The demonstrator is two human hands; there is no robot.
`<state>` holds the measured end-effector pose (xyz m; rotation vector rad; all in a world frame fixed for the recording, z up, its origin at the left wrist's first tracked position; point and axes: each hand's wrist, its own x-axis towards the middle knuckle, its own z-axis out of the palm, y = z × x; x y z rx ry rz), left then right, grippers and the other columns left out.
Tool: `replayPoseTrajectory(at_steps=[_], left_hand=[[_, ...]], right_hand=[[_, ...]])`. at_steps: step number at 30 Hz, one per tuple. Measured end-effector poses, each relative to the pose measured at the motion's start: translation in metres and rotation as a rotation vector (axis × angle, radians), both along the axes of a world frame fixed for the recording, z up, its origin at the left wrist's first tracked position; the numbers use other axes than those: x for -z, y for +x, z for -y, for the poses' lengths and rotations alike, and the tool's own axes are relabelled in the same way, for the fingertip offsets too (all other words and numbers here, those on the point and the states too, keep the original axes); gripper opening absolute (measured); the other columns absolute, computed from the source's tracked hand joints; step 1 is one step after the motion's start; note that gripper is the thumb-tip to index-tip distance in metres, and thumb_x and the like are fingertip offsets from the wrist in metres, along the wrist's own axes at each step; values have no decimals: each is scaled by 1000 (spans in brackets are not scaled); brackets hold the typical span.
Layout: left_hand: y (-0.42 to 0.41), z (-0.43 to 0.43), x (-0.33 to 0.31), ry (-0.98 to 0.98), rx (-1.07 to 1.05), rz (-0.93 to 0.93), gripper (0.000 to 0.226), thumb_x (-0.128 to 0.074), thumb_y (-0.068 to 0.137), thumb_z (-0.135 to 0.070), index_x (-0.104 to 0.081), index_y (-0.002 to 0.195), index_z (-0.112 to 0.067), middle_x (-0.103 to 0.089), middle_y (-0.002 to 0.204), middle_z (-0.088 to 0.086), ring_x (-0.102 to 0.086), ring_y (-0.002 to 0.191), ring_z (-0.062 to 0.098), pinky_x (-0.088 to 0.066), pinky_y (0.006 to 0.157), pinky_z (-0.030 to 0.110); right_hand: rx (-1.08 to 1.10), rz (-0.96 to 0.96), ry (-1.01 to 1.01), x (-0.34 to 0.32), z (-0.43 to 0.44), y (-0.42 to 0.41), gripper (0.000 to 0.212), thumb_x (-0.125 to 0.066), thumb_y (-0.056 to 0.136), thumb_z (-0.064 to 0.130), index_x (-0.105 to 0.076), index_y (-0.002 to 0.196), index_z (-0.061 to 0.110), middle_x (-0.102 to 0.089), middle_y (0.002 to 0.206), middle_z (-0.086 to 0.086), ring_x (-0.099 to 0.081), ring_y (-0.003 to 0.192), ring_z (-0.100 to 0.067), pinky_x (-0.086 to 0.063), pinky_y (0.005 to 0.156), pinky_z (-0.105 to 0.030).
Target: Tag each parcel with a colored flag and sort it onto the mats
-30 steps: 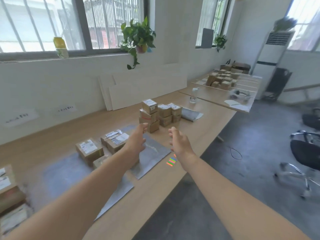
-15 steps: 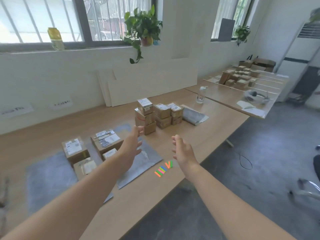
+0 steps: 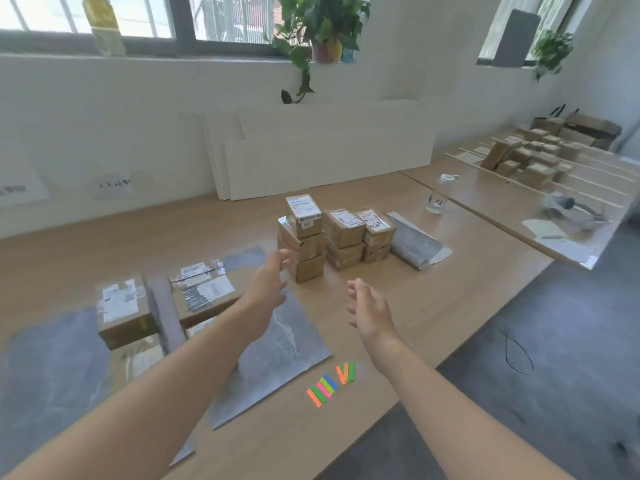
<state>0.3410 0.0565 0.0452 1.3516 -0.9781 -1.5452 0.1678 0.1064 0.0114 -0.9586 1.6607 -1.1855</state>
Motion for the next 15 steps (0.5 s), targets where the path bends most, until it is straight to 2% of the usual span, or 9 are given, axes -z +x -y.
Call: replayPoseTrajectory(at_steps=[3, 7, 12, 14, 15], left_hand=[[-2, 34, 0, -5, -18, 17, 39, -42, 100, -46, -55, 134, -32, -47, 143, -9, -49, 124, 21, -38, 108, 41], [0, 66, 2, 10, -39, 25, 38, -40, 102, -44, -54, 134, -31, -47, 143, -8, -44, 136, 24, -34, 115, 45], [-4, 103, 16, 50, -92, 32, 45, -38, 102, -46, -52, 142, -30, -45, 150, -7, -44, 138, 24, -34, 115, 45], [-11, 117, 24, 63, -115, 23, 46, -38, 102, -46, -52, 143, -30, -44, 150, -7, -43, 138, 24, -33, 117, 48], [-16, 124, 28, 71, -130, 20, 46, -38, 102, -46, -51, 143, -30, -44, 150, -7, -43, 138, 24, -33, 117, 48]], right_hand=[[-29, 21, -15, -2, 40, 1, 36, -37, 108, 42, -63, 128, 27, -61, 124, 13, -57, 128, -19, -42, 114, -47], [-47, 48, 21, 0, 83, 3, 38, -38, 107, 42, -63, 130, 22, -61, 130, 6, -56, 129, -21, -42, 115, -48], [-110, 45, 69, 9, 128, -6, 29, -39, 107, 39, -65, 104, 27, -63, 112, 13, -59, 123, -23, -43, 112, -49], [-123, 48, 81, 16, 149, -13, 33, -39, 107, 40, -66, 101, 21, -65, 114, 6, -60, 121, -27, -44, 111, -50], [-130, 51, 85, 20, 160, -17, 32, -39, 107, 42, -66, 103, 25, -66, 118, 4, -60, 123, -25, -44, 112, -50]])
